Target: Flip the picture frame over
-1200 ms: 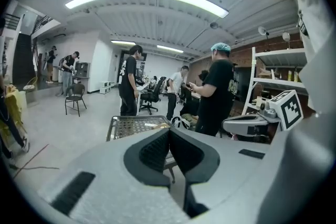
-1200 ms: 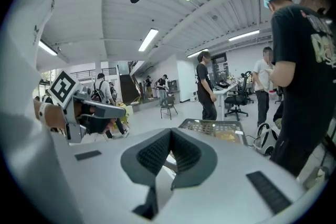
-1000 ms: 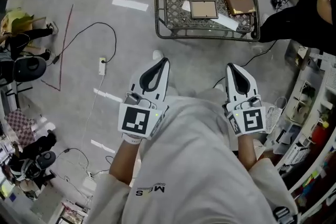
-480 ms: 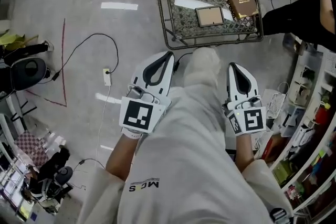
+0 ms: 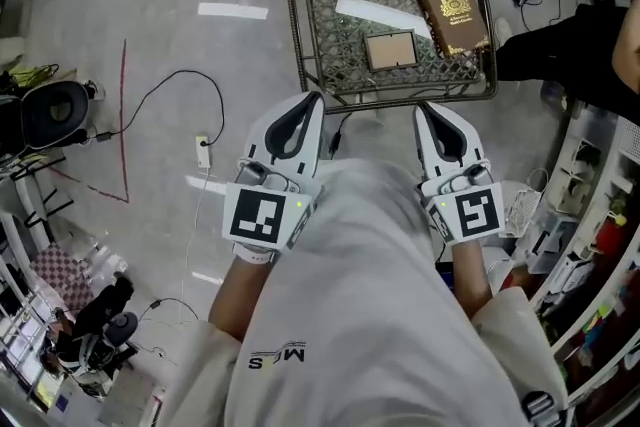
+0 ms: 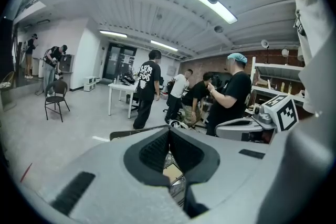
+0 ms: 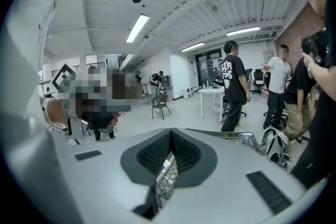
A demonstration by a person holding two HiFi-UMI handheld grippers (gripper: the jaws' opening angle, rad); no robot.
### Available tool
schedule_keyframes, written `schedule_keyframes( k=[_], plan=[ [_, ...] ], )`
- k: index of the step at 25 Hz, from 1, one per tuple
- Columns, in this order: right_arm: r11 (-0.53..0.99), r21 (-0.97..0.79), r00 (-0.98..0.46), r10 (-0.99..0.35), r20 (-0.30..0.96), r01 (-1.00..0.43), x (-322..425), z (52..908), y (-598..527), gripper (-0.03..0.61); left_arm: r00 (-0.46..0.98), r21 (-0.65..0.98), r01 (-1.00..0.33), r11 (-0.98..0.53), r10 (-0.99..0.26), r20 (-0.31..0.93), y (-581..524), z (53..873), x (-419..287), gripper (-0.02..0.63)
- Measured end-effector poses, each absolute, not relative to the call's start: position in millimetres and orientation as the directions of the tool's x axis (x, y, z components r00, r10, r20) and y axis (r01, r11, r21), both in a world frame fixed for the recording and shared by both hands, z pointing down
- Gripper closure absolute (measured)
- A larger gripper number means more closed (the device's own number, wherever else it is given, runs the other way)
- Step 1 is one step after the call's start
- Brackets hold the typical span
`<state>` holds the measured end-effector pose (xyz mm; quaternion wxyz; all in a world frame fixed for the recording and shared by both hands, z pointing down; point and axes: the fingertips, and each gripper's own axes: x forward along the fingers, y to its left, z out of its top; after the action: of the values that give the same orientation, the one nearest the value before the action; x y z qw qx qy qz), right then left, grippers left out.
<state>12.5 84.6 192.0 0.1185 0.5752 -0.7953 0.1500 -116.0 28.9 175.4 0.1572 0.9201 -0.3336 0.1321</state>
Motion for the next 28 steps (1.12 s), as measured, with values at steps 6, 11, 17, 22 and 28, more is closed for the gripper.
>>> schedule_keyframes(
  k=[6, 11, 17, 22, 28],
  plan=[
    [0.315, -0.08, -0.321, -0.865, 0.386, -0.946, 37, 203, 73, 0.562, 0.737, 0.213, -0.66, -0.72, -0.566, 0.37, 25, 187, -97, 0.589],
    [0.334, -0.086, -0.339, -0.849, 0.406, -0.939, 48, 215, 63, 0.561, 0.73, 0.22, -0.665, -0.714, -0.558, 0.394, 21, 200, -87, 0.589],
    [0.392, -0.057, -0.374, -0.812, 0.449, -0.918, 53, 241, 47, 0.56, 0.707, 0.239, -0.687, -0.686, -0.555, 0.439, 11, 215, -80, 0.589],
    [0.43, -0.061, -0.403, -0.776, 0.485, -0.901, 58, 272, 34, 0.558, 0.695, 0.276, -0.698, -0.661, -0.533, 0.483, 10, 242, -71, 0.589],
    [0.493, -0.053, -0.444, -0.726, 0.524, -0.869, 57, 314, 21, 0.558, 0.666, 0.304, -0.726, -0.617, -0.523, 0.531, 7, 286, -75, 0.589]
  ],
)
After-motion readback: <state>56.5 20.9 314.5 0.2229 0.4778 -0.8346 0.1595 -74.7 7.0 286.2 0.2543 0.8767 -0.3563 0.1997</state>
